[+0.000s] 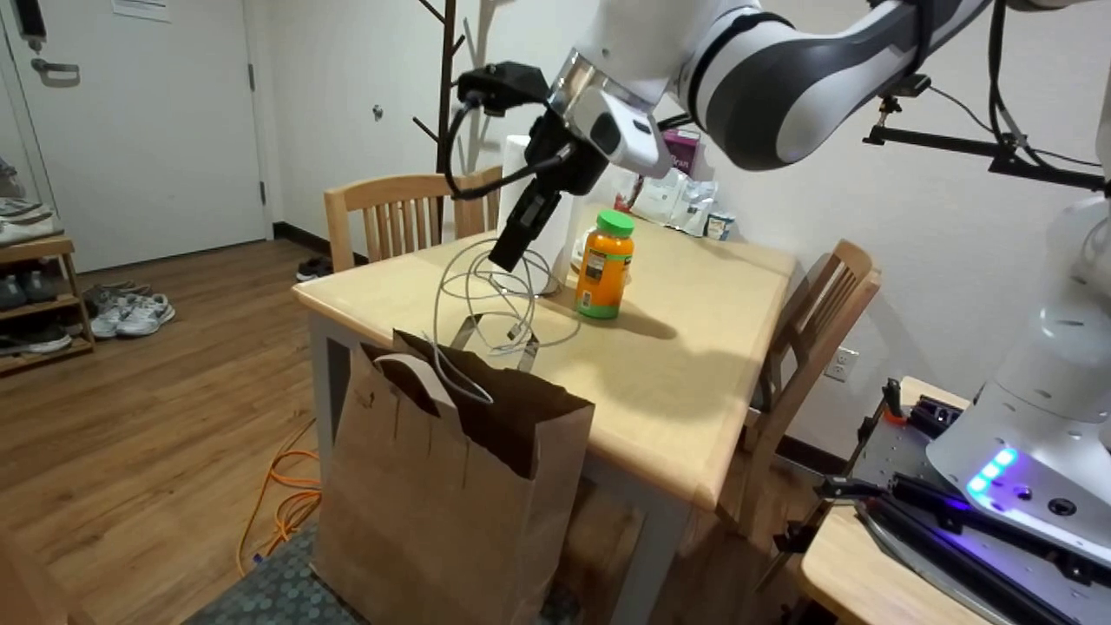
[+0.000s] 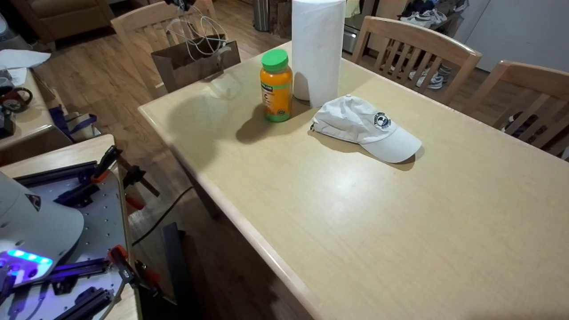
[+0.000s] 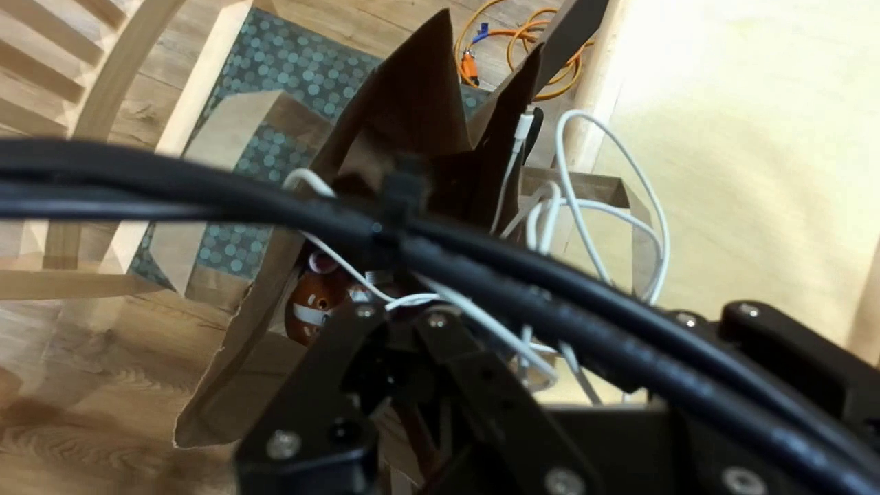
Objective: Put the white cable in the brown paper bag
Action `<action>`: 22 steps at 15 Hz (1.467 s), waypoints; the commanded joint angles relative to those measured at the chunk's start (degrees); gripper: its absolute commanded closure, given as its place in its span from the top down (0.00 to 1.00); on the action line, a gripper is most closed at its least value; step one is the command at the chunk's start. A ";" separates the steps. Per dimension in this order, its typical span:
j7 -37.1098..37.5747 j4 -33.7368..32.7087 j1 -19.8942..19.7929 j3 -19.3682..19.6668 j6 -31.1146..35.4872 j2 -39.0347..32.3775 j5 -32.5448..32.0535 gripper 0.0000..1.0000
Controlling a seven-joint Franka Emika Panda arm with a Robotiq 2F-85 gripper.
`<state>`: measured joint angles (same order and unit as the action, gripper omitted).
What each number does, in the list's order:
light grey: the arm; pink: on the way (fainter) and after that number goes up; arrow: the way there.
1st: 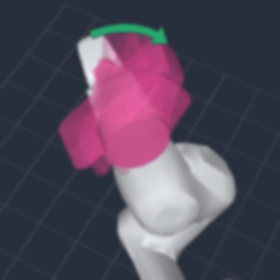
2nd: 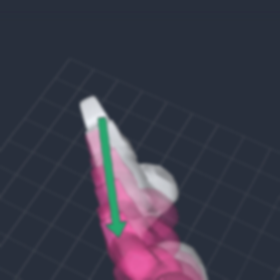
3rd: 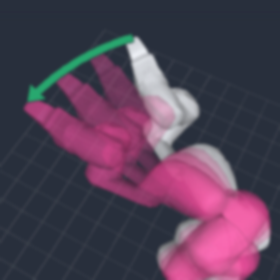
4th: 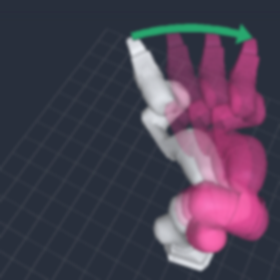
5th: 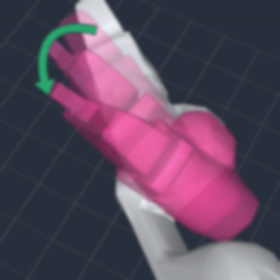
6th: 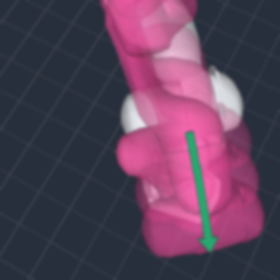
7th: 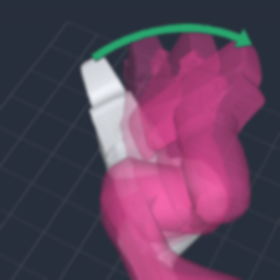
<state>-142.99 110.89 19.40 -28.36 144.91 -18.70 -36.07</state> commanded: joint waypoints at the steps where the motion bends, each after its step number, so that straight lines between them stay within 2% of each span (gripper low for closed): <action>1: 0.29 2.74 3.69 2.03 1.51 1.09 -0.23 0.04; 3: 0.13 3.33 5.28 2.45 1.11 0.79 -1.05 0.04; 7: -0.36 4.54 5.91 2.53 0.59 -0.54 1.20 0.04; 8: -0.57 4.98 5.71 2.57 0.43 -0.59 1.60 0.32; 10: -0.28 5.10 5.51 3.05 -0.07 -0.80 2.11 0.40; 16: 4.56 3.21 6.33 6.03 -1.28 -0.01 0.71 0.77; 19: 13.05 -0.50 8.28 8.97 -6.16 1.00 -3.15 0.97; 22: 19.33 -5.16 8.39 9.13 -13.11 1.64 -2.98 1.00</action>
<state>-130.17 109.28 26.46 -20.05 138.19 -18.57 -38.25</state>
